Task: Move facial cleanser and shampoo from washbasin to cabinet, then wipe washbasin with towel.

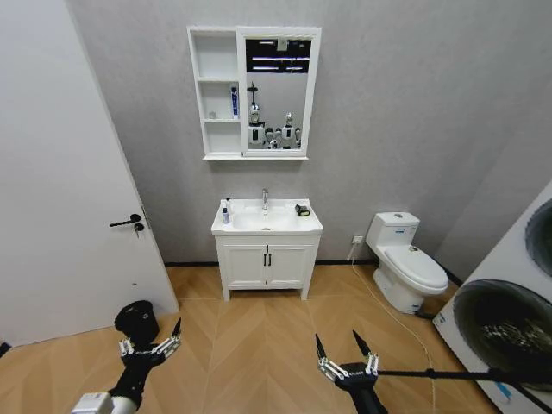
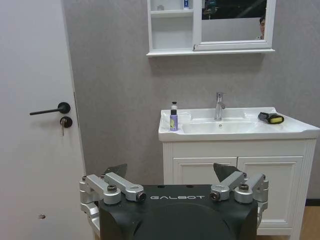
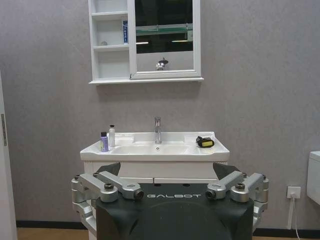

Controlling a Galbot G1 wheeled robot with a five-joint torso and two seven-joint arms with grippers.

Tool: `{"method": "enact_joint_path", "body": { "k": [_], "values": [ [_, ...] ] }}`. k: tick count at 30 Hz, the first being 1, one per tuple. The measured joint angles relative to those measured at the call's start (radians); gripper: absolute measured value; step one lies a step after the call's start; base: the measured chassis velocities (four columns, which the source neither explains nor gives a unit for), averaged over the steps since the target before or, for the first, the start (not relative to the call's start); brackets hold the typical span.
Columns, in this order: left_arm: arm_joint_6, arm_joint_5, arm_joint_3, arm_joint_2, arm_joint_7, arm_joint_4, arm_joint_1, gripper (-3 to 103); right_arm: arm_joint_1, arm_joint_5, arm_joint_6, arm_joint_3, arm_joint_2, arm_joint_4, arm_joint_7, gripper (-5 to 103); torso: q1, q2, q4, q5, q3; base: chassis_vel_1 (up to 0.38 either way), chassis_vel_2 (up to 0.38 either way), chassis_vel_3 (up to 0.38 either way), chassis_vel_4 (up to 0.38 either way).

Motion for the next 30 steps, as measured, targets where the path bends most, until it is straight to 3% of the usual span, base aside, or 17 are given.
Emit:
{"method": "enact_joint_path", "body": {
  "k": [12, 25, 28, 30],
  "values": [
    [-0.011, 0.008, -0.001, -0.003, 0.000, 0.017, 0.003, 98, 0.014, -0.007, 0.008, -0.016, 0.012, -0.014, 0.011, 100, 0.000, 0.000, -0.0001, -0.0003, 0.000, -0.232, 0.227, 0.244, -0.249],
    [-0.013, 0.010, 0.001, -0.003, 0.000, 0.025, -0.002, 98, 0.023, -0.001, 0.008, -0.010, 0.006, -0.019, 0.014, 100, 0.000, 0.000, -0.0004, -0.0008, 0.000, -0.345, 0.350, 0.336, -0.354],
    [-0.013, 0.010, 0.000, -0.002, 0.000, 0.025, -0.001, 98, 0.028, -0.001, 0.010, -0.013, 0.007, -0.023, 0.014, 100, 0.001, 0.000, 0.0002, 0.0006, 0.000, -0.371, 0.350, 0.379, -0.347],
    [-0.012, 0.010, -0.001, -0.001, 0.000, 0.025, -0.001, 98, 0.032, -0.001, 0.014, -0.017, 0.009, -0.029, 0.014, 100, 0.000, 0.000, -0.0005, -0.0011, 0.000, -0.372, 0.352, 0.370, -0.346]
  ]
}}
